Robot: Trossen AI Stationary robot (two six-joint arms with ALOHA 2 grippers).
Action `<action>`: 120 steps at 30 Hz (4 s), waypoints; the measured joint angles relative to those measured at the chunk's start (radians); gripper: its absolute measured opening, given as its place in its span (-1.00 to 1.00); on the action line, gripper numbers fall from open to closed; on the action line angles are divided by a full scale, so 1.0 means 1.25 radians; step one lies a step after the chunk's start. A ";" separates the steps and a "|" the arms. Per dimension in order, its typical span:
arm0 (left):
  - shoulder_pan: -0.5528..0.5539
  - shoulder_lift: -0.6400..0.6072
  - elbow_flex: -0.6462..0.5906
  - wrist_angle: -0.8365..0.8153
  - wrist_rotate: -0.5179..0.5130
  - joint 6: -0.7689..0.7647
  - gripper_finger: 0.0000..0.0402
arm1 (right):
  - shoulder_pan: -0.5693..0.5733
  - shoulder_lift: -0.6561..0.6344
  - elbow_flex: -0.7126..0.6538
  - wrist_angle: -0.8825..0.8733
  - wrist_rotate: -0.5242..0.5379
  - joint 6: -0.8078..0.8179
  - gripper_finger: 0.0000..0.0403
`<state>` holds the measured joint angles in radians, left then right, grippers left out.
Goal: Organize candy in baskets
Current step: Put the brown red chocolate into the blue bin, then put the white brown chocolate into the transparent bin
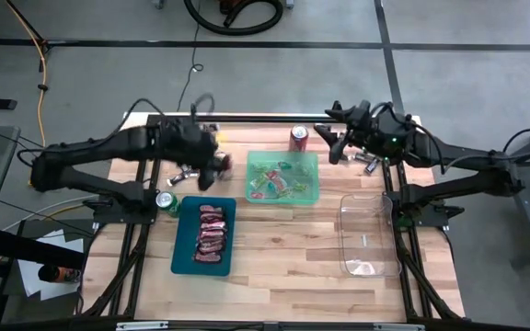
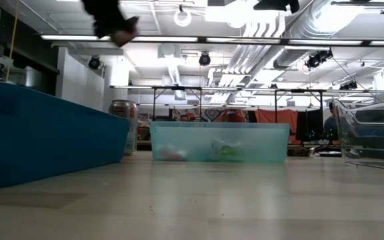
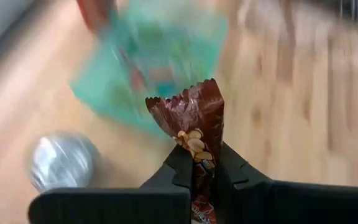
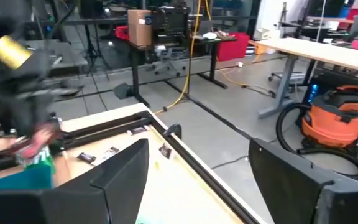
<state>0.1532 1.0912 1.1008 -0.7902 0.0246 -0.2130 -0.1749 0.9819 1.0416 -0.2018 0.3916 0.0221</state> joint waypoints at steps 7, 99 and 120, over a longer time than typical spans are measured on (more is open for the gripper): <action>-0.265 -0.010 -0.132 -0.046 0.101 -0.169 -1.00 | -0.029 0.010 0.000 -0.014 -0.002 0.002 0.35; 0.372 0.164 -0.085 -0.242 -0.076 -0.274 0.01 | -0.175 0.015 0.000 -0.159 -0.026 0.440 0.35; 0.513 0.276 -0.254 0.026 -0.049 -0.479 0.01 | -0.188 0.048 0.000 -0.268 -0.036 0.376 0.35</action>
<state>0.7948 1.4362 0.7835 -0.7580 -0.0368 -0.8113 -0.4096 1.0423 1.0412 -0.5362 0.3470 0.4927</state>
